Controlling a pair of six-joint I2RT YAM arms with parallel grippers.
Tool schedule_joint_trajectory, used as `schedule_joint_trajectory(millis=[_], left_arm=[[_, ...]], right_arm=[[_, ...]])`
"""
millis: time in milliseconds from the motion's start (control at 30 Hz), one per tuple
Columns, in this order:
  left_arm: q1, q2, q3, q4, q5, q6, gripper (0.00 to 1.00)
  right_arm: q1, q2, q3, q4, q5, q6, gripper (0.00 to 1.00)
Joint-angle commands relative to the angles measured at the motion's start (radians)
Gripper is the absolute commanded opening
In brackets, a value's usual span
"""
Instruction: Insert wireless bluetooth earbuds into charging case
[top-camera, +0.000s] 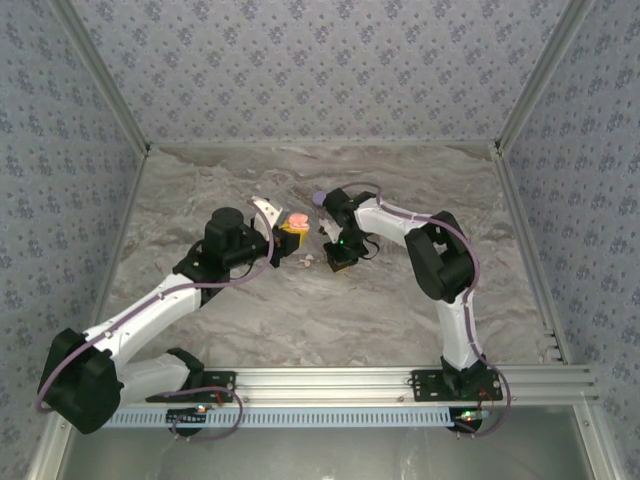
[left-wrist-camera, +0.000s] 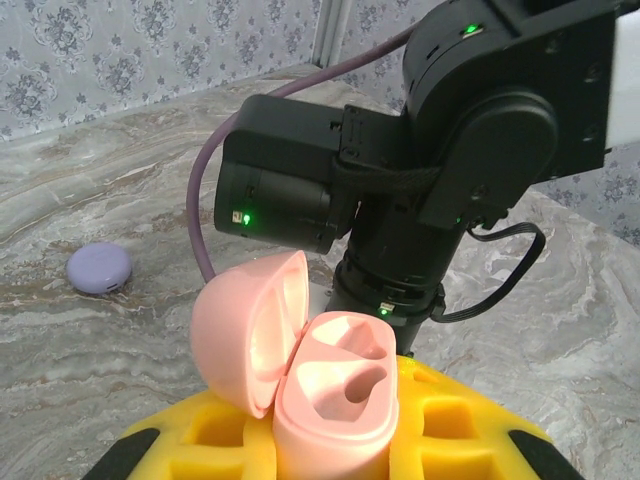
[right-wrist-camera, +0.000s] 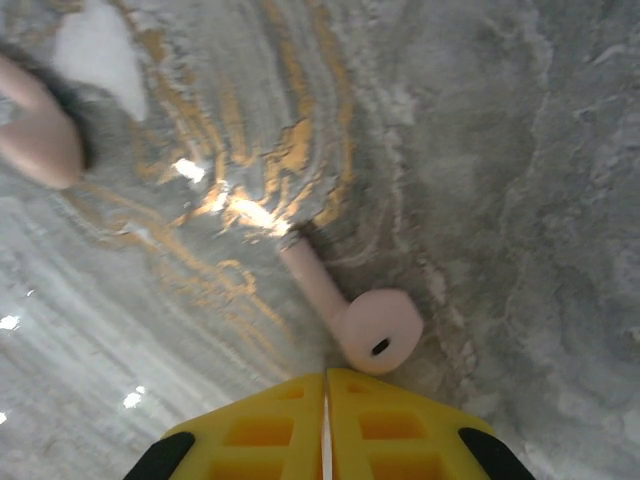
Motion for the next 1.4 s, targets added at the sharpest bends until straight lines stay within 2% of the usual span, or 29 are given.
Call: schedule_joint_trajectory(millis=[0, 267, 600, 867, 1000, 1167, 1233, 1367], left_arm=[[-0.004, -0.012, 0.003, 0.008, -0.001, 0.017, 0.05], [-0.005, -0.015, -0.002, 0.007, -0.004, 0.017, 0.05], [-0.004, -0.017, -0.008, 0.005, -0.007, 0.015, 0.05], [-0.004, -0.027, -0.010, 0.000, -0.012, 0.019, 0.05], [-0.004, -0.031, -0.011, -0.004, -0.014, 0.017, 0.05], [-0.004, -0.036, -0.012, 0.001, -0.018, 0.019, 0.05], [-0.004, -0.038, -0.013, 0.002, -0.018, 0.019, 0.05], [-0.004, -0.038, -0.014, 0.004, -0.019, 0.019, 0.05]], right_arm=[[-0.008, 0.017, 0.042, 0.004, 0.064, 0.030, 0.09], [-0.015, 0.031, 0.079, 0.018, 0.144, 0.053, 0.09], [-0.009, 0.068, 0.128, 0.011, 0.067, 0.041, 0.09], [-0.006, 0.016, 0.126, -0.007, 0.166, 0.064, 0.11], [-0.006, -0.027, 0.121, -0.007, 0.133, 0.053, 0.17], [0.008, -0.039, 0.130, -0.005, 0.063, 0.012, 0.32], [0.017, -0.022, 0.145, -0.015, 0.069, 0.002, 0.39], [0.037, 0.023, 0.185, -0.046, 0.112, -0.008, 0.44]])
